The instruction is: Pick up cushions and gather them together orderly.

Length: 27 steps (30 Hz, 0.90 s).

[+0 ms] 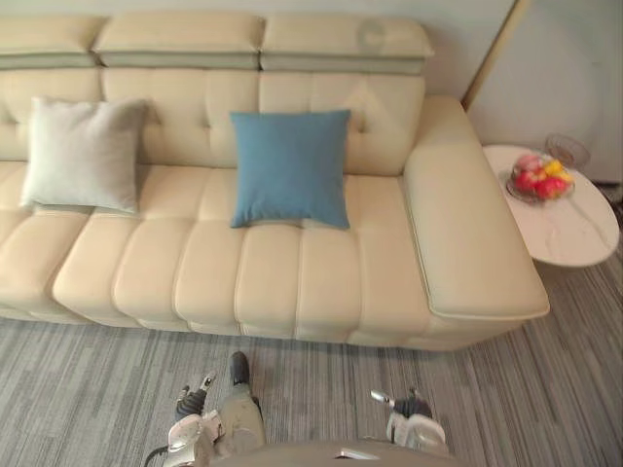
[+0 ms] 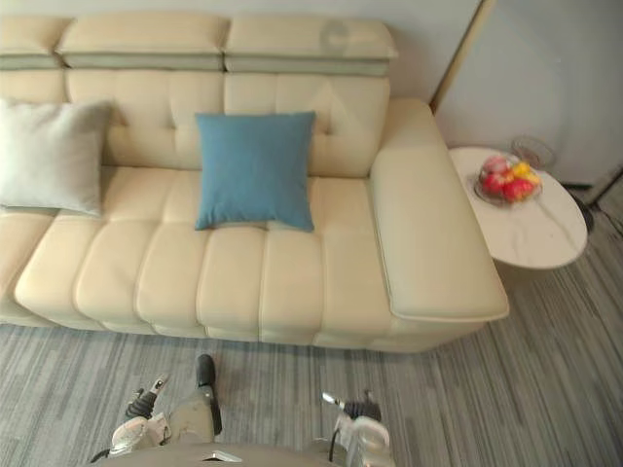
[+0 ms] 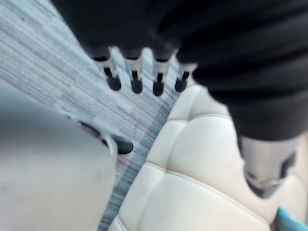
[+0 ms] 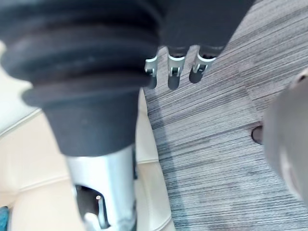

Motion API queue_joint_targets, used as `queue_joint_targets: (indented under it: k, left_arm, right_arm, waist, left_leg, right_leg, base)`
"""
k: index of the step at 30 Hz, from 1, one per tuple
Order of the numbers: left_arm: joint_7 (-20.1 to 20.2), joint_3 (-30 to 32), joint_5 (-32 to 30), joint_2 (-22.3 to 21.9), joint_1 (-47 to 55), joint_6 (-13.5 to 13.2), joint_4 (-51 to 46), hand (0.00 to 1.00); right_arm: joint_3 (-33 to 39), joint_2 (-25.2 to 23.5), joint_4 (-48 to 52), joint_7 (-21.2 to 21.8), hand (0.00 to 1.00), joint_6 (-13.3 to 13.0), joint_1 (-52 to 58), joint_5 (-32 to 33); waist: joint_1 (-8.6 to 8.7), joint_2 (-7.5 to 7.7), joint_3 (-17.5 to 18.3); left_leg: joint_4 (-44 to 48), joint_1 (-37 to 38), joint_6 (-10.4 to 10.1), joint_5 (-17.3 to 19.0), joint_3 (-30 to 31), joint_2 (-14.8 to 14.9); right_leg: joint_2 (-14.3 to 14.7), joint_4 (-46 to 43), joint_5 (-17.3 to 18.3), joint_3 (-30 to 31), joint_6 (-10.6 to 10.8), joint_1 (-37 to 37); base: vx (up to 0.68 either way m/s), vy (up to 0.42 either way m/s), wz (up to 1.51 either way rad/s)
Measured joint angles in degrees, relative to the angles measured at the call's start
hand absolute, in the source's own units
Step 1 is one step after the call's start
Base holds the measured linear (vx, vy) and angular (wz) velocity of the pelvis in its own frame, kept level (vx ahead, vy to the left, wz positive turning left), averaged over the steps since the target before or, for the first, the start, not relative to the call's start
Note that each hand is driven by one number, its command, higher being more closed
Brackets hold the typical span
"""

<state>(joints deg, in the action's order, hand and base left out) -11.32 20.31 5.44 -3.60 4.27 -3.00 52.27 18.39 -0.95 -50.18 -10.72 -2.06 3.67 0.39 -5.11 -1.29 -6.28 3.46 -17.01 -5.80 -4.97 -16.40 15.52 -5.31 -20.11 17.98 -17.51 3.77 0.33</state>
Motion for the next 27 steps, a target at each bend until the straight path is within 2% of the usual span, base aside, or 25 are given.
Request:
queue_joint_targets:
  k: [1,2,3,4,5,6,7,8,11,12,14,15,18,21,27]
  left_arm:
    - [0.0,-0.4,-0.1,0.2,-0.1,0.0,0.1,0.0]
    - [0.0,-0.4,-0.1,0.3,-0.1,0.0,0.1,0.0]
    - [0.1,-0.5,-0.8,0.2,-0.1,0.0,0.1,0.0]
    - [0.3,-0.6,-1.3,0.2,-0.2,0.0,0.1,0.0]
    - [0.3,-0.6,-1.3,0.2,-0.2,0.0,0.2,0.0]
    - [0.5,-0.4,-1.3,0.2,-0.3,0.0,0.3,0.0]
    - [0.6,-0.2,-1.4,0.3,-0.3,0.1,0.4,0.0]
    - [0.9,-0.1,-1.8,0.5,0.0,0.1,0.9,0.0]
    - [1.7,-0.6,-2.4,3.2,1.3,0.2,1.5,0.0]
    - [1.7,-0.8,-3.5,3.8,1.0,0.2,2.5,0.0]
    - [1.9,-1.9,-4.2,4.4,1.1,0.5,3.6,0.0]
    - [2.1,-2.6,-4.6,4.8,1.2,0.6,4.7,0.0]
    - [2.2,-2.6,-4.6,4.9,1.5,0.7,5.3,0.0]
    - [2.9,-3.0,-4.6,5.2,1.5,0.7,7.1,0.0]
    - [4.0,-4.8,-5.8,5.6,1.3,0.7,8.2,0.0]
  right_arm:
    - [0.0,0.7,0.0,-0.3,0.0,0.0,-0.1,0.3]
    - [0.0,0.8,0.0,-0.4,0.0,0.0,-0.1,0.3]
    - [0.0,1.2,0.0,-0.6,0.0,0.0,0.1,0.3]
    - [0.0,1.2,-0.3,-0.5,0.0,0.1,0.6,0.3]
    - [0.1,1.2,-0.3,-0.5,0.0,0.1,0.6,0.3]
    - [0.5,0.8,-0.3,-0.5,0.0,0.1,0.6,0.3]
    - [0.9,0.6,-0.4,-0.4,0.0,0.2,0.6,0.3]
    - [2.5,0.1,-0.9,-0.2,0.0,0.2,0.5,0.3]
    - [3.7,-2.0,-3.9,0.5,0.0,1.0,0.4,0.3]
    - [5.5,-2.3,-5.1,0.5,0.0,1.1,0.2,0.3]
    - [7.0,-2.5,-5.6,0.6,0.0,1.1,0.3,0.3]
    - [7.7,-2.2,-7.0,0.6,0.0,1.1,0.2,0.3]
    - [7.7,-1.7,-7.4,0.7,0.0,1.3,0.5,0.3]
    - [7.9,0.0,-8.4,0.7,0.0,1.3,0.6,0.4]
    - [8.9,1.1,-9.8,0.7,0.0,1.3,0.0,0.4]
  waist:
    - [0.26,0.33,0.0]
    - [0.37,0.39,0.0]
    - [0.58,0.44,0.0]
    - [0.88,0.45,0.0]
    - [0.89,0.45,0.0]
    - [1.07,0.52,0.0]
    - [1.24,0.62,-0.1]
    - [1.41,0.75,-0.1]
    - [2.58,5.11,2.5]
    - [3.16,5.84,3.0]
    - [3.68,5.87,3.1]
    - [3.76,5.29,3.5]
    - [3.82,4.45,4.0]
    - [4.43,3.48,4.3]
    - [4.87,3.03,4.7]
  left_leg:
    - [5.5,0.0,0.5,-0.1,-0.7,-1.1]
    - [7.3,0.1,0.7,0.0,-0.7,-1.4]
    - [14.3,0.8,1.7,1.3,-0.1,-2.4]
    - [20.0,2.2,2.0,7.8,1.5,-3.0]
    - [20.2,2.2,2.0,8.0,1.6,-3.0]
    - [23.3,2.7,1.6,13.0,2.8,-2.8]
    - [23.6,3.1,1.4,14.7,3.0,-2.9]
    - [22.5,3.5,1.8,14.9,2.5,-4.0]
    - [11.0,7.6,3.7,9.8,0.4,-9.3]
    - [6.2,9.6,3.6,7.6,0.3,-10.9]
    - [0.7,12.4,3.5,5.1,0.2,-12.6]
    - [-3.7,14.4,3.3,3.5,0.4,-13.7]
    - [-8.4,17.1,2.7,2.7,2.5,-14.8]
    - [-8.4,18.5,3.3,1.1,4.0,-14.6]
    - [-8.4,20.2,3.8,0.4,4.1,-14.3]
  right_leg:
    - [-1.8,0.0,-0.9,-0.4,-0.1,-0.5]
    - [-2.2,0.1,-1.2,-0.4,0.0,-0.6]
    - [-3.4,0.2,-1.9,-0.4,0.4,-0.8]
    - [-4.2,0.1,-2.7,-0.2,1.1,-1.6]
    - [-4.2,0.1,-2.8,-0.2,1.1,-1.7]
    - [-4.7,-0.1,-3.7,0.0,1.9,-2.9]
    - [-5.0,0.0,-4.2,0.4,2.5,-3.3]
    - [-4.9,0.8,-5.0,1.4,3.4,-3.3]
    - [-6.7,8.8,-8.8,4.6,2.4,-1.8]
    - [-6.8,11.4,-10.5,5.1,1.8,-0.7]
    - [-6.5,13.2,-12.0,6.1,1.8,0.2]
    - [-6.5,14.1,-12.3,6.8,1.4,0.4]
    - [-6.2,14.8,-12.5,7.6,1.4,0.7]
    - [-5.3,15.5,-12.8,7.9,1.3,2.2]
    - [-4.4,17.1,-13.4,9.0,1.8,4.1]
  base:
    - [-0.15,0.024,0.04]
    - [-0.17,0.042,0.09]
    - [-0.21,0.134,0.13]
    - [-0.17,0.126,0.12]
    - [-0.15,0.195,0.04]
    - [-0.08,0.152,-0.05]
    - [-0.12,0.255,-0.12]
    - [-0.12,0.219,-0.15]
    - [-0.08,0.168,-0.06]
    - [-0.06,0.129,0.06]
    - [-0.11,0.101,0.05]
    - [-0.12,0.086,-0.09]
    - [-0.04,0.023,-0.15]
    - [-0.03,-0.008,-0.13]
    - [0.02,-0.014,-0.09]
